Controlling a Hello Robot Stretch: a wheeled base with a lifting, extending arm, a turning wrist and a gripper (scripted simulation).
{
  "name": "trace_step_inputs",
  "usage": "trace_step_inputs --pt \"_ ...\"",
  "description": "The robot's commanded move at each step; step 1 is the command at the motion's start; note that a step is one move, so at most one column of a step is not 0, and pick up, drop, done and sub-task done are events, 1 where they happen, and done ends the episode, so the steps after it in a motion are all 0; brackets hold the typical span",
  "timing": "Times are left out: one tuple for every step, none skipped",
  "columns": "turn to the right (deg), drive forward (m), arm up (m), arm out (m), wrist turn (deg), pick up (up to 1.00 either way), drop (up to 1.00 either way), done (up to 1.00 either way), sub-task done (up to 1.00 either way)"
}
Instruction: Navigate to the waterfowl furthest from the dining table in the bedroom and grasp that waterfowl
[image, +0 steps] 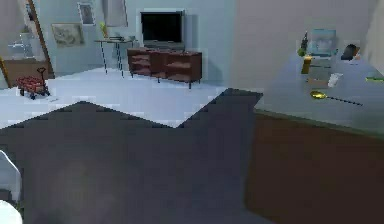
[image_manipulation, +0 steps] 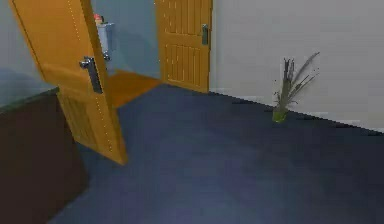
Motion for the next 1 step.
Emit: trace_step_inputs --pt "45.0 0.0 0.0 0.0 0.0 0.0 0.0 0.0 0.0"
